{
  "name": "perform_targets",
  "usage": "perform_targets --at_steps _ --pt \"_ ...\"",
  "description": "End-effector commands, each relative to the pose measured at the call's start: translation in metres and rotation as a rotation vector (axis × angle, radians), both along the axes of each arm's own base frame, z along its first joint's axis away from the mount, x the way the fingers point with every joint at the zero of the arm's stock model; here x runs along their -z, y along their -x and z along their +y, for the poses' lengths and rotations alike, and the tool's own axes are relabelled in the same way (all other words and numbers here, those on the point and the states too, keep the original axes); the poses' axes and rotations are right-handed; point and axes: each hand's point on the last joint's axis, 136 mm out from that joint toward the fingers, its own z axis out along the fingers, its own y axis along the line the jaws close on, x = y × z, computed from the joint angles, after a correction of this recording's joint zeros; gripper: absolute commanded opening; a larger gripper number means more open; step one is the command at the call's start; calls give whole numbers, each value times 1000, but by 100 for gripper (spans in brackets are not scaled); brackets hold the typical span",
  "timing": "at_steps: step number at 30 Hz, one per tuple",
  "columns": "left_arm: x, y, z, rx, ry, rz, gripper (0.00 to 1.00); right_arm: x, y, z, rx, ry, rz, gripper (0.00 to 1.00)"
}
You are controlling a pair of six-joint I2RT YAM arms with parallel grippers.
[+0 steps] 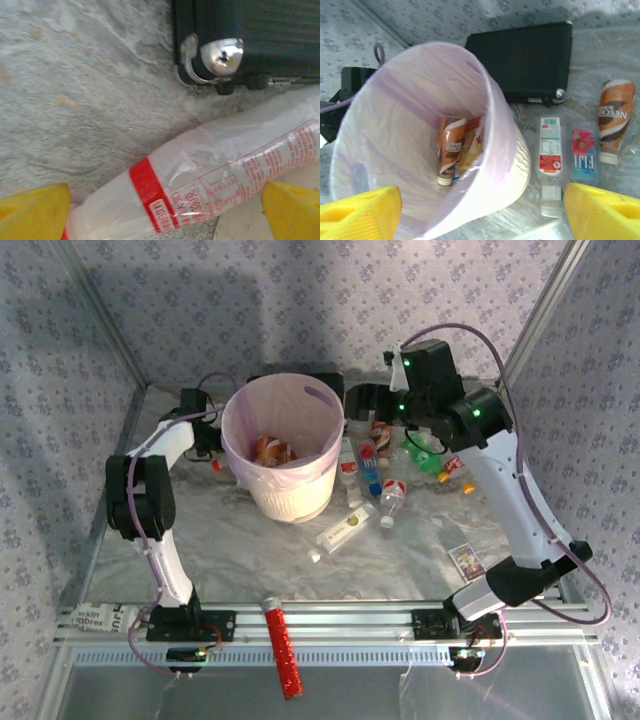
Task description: Put the plastic bottles in the bin
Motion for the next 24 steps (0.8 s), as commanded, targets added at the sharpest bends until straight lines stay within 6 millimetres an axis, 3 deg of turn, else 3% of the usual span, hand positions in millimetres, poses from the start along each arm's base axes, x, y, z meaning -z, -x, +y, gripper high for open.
perform_targets --at_steps 1,8,14,18,24 --pt "-5 -9 -11 72 -37 -34 99 17 1 -8 22 -27 56 86" --pt "31 -13 -10 78 -75 38 99 33 3 -27 69 -37 90 86" --pt "40 -15 -14 90 -64 89 92 41 6 -33 82 -42 105 86" --pt "50 -4 -9 61 -75 140 83 41 7 -36 91 -45 105 86" --pt "53 24 -1 -13 -78 187 82 40 7 -39 97 -51 104 86"
